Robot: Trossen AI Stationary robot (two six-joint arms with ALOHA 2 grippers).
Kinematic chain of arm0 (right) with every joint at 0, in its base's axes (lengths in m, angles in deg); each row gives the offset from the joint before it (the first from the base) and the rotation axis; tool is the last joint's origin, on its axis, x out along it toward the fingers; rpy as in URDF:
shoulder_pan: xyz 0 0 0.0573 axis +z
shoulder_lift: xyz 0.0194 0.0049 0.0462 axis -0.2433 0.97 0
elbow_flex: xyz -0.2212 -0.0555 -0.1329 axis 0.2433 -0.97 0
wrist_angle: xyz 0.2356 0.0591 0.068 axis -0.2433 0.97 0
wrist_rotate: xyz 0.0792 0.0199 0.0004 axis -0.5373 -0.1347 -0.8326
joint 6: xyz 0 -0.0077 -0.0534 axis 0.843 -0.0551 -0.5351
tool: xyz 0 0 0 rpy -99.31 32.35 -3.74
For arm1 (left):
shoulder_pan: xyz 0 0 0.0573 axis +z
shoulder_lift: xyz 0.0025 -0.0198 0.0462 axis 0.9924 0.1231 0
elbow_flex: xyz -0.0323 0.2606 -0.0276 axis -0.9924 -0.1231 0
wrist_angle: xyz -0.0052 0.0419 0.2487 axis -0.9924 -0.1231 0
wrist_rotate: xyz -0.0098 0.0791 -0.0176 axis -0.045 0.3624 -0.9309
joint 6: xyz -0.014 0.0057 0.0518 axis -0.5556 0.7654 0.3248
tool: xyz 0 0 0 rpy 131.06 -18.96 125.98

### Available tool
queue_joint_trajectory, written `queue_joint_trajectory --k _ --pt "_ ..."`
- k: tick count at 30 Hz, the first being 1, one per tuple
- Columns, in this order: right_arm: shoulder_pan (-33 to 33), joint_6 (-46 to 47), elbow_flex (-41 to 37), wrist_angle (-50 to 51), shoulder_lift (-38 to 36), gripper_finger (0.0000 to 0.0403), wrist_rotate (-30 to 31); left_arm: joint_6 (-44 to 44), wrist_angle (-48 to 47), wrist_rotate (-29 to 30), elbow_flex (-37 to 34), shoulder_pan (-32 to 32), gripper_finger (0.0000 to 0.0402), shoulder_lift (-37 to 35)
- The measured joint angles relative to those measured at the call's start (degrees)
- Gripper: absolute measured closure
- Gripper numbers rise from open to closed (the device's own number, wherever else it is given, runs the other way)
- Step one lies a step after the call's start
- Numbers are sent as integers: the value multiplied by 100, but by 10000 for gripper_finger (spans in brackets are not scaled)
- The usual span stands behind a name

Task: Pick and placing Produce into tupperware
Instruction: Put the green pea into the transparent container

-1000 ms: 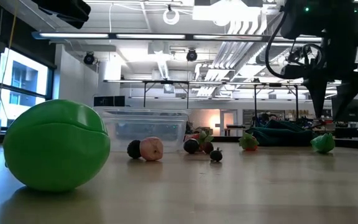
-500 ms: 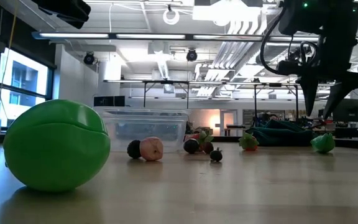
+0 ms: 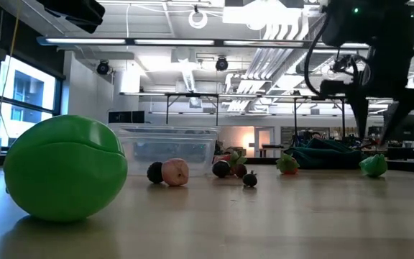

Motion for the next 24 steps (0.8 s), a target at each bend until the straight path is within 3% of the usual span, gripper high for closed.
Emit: queue_joint_trajectory --k 14,24 --pt "51 192 0 -263 873 279 68 0 0 0 2 0 383 -2" --pt "441 752 0 -232 1082 186 488 0 0 0 0 0 383 0"
